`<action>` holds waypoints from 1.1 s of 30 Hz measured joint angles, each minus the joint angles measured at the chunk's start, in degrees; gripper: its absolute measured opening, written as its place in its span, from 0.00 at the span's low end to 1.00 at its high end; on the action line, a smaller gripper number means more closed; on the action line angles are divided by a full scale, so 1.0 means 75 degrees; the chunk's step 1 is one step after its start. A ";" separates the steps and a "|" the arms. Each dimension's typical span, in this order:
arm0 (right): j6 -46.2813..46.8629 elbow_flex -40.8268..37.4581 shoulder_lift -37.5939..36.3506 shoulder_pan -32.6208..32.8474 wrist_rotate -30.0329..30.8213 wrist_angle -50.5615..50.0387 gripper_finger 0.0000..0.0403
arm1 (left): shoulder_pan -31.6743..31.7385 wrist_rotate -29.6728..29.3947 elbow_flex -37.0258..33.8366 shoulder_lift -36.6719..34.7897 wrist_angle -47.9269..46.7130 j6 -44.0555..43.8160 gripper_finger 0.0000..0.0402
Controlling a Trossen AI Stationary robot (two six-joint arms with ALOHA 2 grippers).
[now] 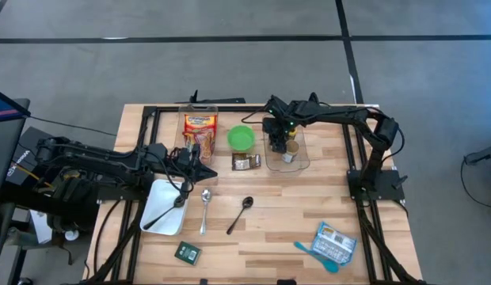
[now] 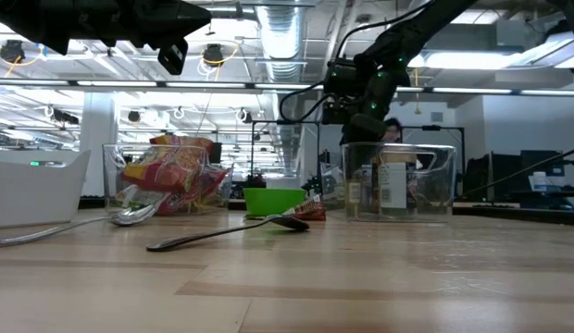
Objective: Pick & Place Food Item
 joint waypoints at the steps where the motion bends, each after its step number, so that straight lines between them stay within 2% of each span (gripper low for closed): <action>1: -0.0002 0.0001 0.0000 0.0000 0.0021 0.0019 0.58 | 0.0000 0.0000 0.0000 0.0000 -0.0003 0.0000 0.00; 11: 0.0046 0.0307 -0.0009 0.0121 0.0217 -0.0156 0.58 | 0.0000 0.0003 0.0000 0.0000 -0.0003 0.0000 0.00; 21: 0.0064 0.0307 -0.0012 0.0300 0.0841 -0.0328 0.59 | -0.0001 0.0001 0.0000 0.0000 0.0000 -0.0001 0.00; 33: 0.0066 0.0307 -0.0017 0.0338 0.0931 -0.0328 0.74 | 0.0000 0.0000 0.0000 0.0000 -0.0002 -0.0002 0.00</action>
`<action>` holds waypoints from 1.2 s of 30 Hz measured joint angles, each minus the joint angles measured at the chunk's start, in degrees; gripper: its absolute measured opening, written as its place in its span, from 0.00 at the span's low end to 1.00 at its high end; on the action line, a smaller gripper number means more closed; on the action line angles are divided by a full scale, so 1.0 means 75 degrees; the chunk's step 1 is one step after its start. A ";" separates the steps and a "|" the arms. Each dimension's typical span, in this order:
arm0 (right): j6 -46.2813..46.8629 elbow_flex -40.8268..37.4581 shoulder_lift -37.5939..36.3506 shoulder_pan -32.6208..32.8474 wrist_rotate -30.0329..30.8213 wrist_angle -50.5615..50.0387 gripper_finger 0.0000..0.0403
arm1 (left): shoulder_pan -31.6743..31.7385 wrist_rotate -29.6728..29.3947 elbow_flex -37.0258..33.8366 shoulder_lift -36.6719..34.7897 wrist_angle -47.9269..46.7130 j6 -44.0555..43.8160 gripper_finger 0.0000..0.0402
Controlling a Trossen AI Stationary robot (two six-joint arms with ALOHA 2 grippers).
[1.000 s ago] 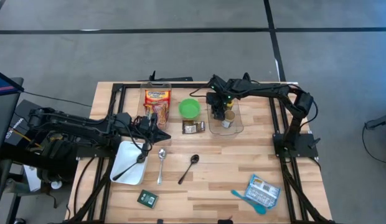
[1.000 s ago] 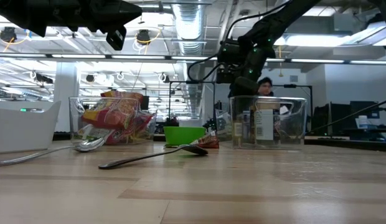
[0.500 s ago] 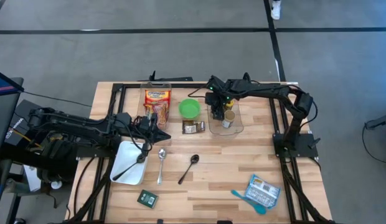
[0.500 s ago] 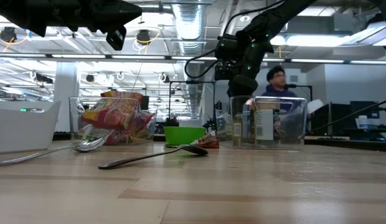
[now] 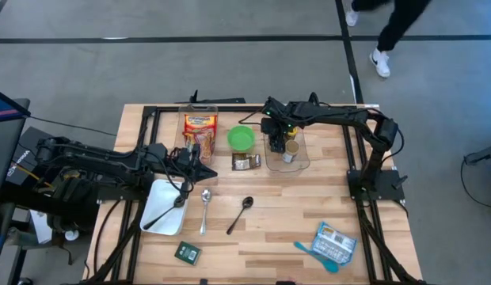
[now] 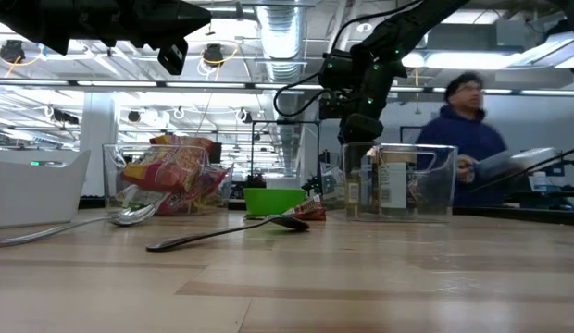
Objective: Pick & Place Food Item
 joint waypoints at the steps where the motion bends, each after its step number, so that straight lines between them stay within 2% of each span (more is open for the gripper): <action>1: 0.0002 0.0000 0.0000 0.0006 0.0009 0.0002 0.75 | 0.0000 0.0000 0.0000 0.0000 0.0002 0.0000 0.00; 10: 0.0070 0.0000 -0.0322 0.0014 0.0040 -0.0007 0.76 | 0.0000 0.0003 0.0000 0.0000 -0.0001 0.0000 0.00; 20: 0.0525 0.0000 -0.1457 0.0222 0.0037 -0.0286 0.76 | 0.0000 0.0001 0.0000 0.0000 0.0002 0.0000 0.00; 27: 0.1054 0.0000 -0.2014 0.0869 0.0019 0.0006 0.76 | -0.0002 0.0002 0.0000 0.0000 0.0000 0.0000 0.00; 36: 0.1429 0.0000 -0.2154 0.1930 0.0014 0.0222 0.76 | -0.0001 0.0003 0.0000 0.0000 0.0001 0.0001 0.00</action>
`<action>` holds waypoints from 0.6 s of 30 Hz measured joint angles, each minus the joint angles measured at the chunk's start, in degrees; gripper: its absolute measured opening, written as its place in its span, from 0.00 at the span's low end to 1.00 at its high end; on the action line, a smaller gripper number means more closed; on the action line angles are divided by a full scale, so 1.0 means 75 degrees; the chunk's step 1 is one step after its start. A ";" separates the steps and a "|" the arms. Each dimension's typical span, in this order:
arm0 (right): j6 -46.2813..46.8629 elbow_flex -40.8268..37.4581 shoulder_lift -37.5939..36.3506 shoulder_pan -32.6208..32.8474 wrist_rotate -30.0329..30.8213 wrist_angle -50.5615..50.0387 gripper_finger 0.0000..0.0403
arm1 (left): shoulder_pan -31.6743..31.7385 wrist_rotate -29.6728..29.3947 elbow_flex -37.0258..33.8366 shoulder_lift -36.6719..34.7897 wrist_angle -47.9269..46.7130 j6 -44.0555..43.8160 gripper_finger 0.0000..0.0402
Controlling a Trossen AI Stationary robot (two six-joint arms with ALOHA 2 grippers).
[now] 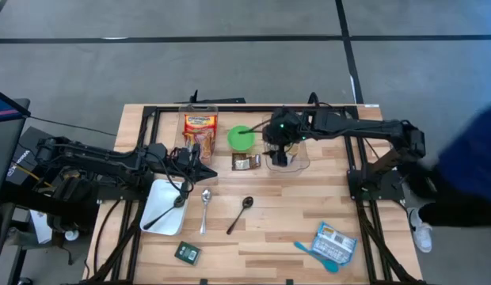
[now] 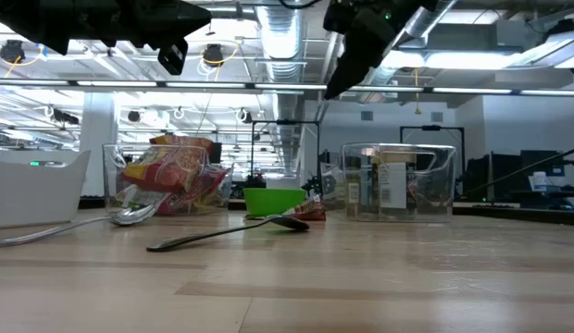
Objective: Pick & Place Food Item
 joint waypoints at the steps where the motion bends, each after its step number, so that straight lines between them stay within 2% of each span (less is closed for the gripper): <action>1: 0.0062 0.0000 0.0000 0.0118 0.0000 0.0021 0.76 | 0.0001 -0.0001 0.0000 0.0000 0.0001 0.0000 0.00; 13: 0.0901 -0.0003 0.0064 0.1080 0.0026 -0.0039 0.76 | -0.0002 -0.0003 0.0000 0.0000 0.0001 0.0001 0.00; 18: 0.1590 -0.0003 0.0064 0.1466 0.0015 -0.0675 0.76 | 0.0001 0.0000 0.0000 0.0000 0.0001 -0.0002 0.00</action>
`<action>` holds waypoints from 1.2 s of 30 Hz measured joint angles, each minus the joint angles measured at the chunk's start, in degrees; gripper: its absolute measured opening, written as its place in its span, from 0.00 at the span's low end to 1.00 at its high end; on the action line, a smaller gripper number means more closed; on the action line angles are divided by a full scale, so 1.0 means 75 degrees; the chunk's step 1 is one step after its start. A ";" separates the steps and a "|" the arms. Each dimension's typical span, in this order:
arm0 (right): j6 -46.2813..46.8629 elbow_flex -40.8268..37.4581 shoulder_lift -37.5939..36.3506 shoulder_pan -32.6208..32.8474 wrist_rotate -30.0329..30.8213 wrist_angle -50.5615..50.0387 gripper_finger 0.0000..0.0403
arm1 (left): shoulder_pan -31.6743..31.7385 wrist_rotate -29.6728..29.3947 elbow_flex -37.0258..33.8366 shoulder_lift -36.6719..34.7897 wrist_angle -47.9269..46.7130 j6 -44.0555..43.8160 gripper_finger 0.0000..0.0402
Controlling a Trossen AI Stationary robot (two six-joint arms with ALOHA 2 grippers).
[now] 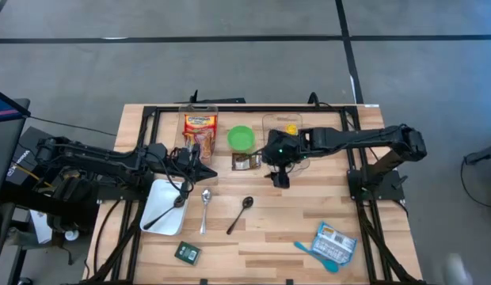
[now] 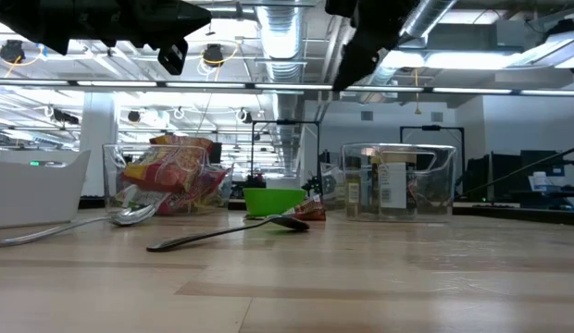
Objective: Pick & Place Food Item
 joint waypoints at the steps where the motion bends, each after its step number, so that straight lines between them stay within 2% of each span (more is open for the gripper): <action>1: 0.0130 0.0000 0.0000 0.0098 0.0000 -0.0125 0.76 | -0.0001 -0.0003 0.0000 0.0000 0.0000 0.0001 0.00; 12: 0.1758 0.0000 0.0000 0.1481 0.0021 -0.1155 0.76 | 0.0000 0.0000 0.0000 0.0000 0.0000 0.0000 0.00; 20: 0.3339 -0.0003 0.0000 0.2655 0.0660 -0.1940 0.76 | 0.0000 -0.0003 0.0000 0.0000 -0.0003 0.0000 0.00; 36: 0.6838 -0.0721 0.0000 0.4567 0.0813 -0.1986 0.76 | 0.0000 0.0000 0.0000 0.0000 0.0000 0.0000 0.00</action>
